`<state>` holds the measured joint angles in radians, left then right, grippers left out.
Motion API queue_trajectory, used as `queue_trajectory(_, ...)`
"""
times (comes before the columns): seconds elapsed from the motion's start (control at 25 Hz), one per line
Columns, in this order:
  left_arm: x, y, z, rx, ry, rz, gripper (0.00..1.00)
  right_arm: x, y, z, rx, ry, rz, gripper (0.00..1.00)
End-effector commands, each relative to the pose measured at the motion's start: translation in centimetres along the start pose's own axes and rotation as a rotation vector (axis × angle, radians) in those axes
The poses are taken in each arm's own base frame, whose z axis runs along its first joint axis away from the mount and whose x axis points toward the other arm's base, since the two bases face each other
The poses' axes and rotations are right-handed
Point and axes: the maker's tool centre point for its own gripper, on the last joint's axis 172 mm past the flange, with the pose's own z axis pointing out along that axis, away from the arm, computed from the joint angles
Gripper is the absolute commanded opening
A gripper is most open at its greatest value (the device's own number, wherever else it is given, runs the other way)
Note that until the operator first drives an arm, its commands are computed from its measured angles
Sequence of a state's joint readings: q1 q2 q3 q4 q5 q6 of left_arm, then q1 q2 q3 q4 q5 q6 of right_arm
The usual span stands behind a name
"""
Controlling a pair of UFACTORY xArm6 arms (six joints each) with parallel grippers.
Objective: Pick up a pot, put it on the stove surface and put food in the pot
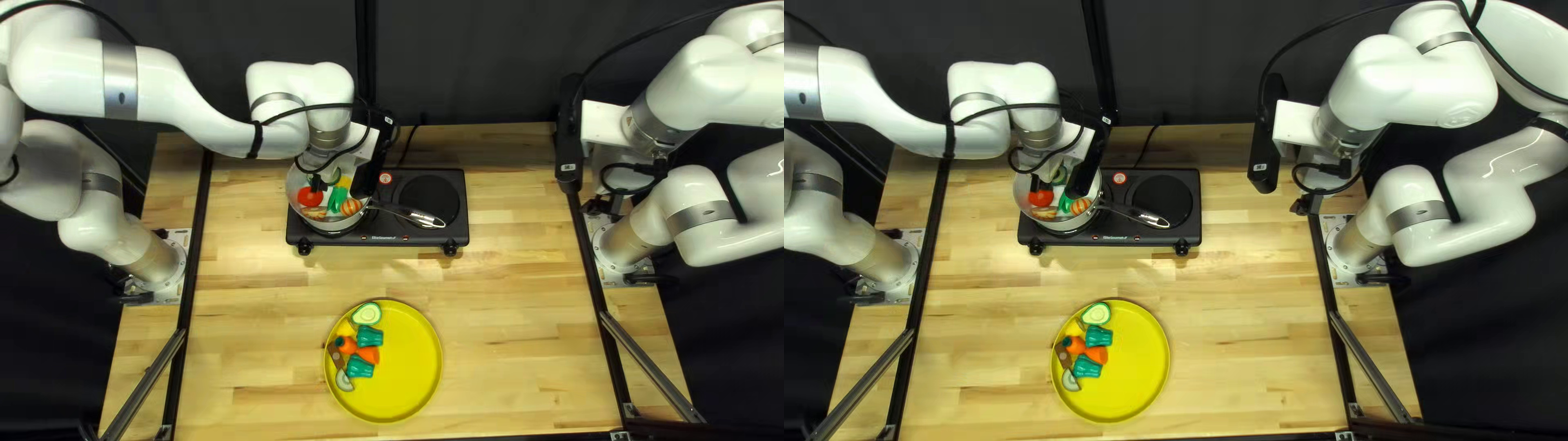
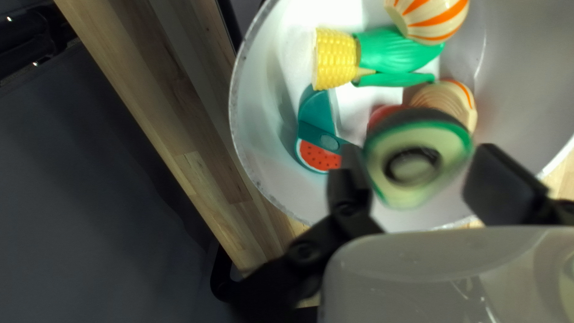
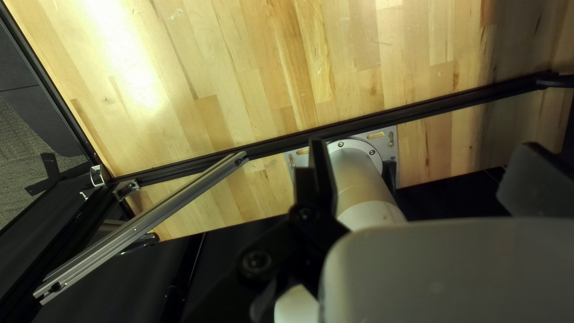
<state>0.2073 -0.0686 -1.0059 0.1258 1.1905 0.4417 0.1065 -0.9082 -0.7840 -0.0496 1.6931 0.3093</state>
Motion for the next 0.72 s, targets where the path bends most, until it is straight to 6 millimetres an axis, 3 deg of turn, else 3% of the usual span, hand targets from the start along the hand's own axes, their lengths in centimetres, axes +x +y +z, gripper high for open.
queue_trajectory(0.04,0.9,3.9,-2.6,0.021,-0.001,0.005,1.00,0.0,0.0,0.0,0.000,0.000,0.000,1.00)
queue_trajectory(0.08,1.9,7.1,-4.1,0.025,-0.002,0.013,1.00,0.0,0.0,0.0,0.000,0.000,0.000,1.00)
queue_trajectory(0.12,2.3,8.5,-4.6,0.027,-0.003,0.017,1.00,0.0,0.0,0.0,0.000,0.000,0.000,1.00)
queue_trajectory(0.2,4.3,14.5,-5.9,0.035,0.000,0.027,1.00,0.0,0.0,0.0,0.000,0.000,0.000,1.00)
queue_trajectory(0.4,8.2,26.6,-5.6,0.032,0.014,0.025,1.00,0.0,0.0,0.0,0.000,0.000,0.000,1.00)
queue_trajectory(0.6,11.3,34.4,-2.0,-0.005,0.051,0.040,1.00,0.0,0.0,0.0,0.000,0.000,0.000,1.00)
queue_trajectory(0.72,13.8,37.3,-0.3,-0.025,0.068,0.046,1.00,0.0,0.0,0.0,0.000,0.000,0.000,1.00)
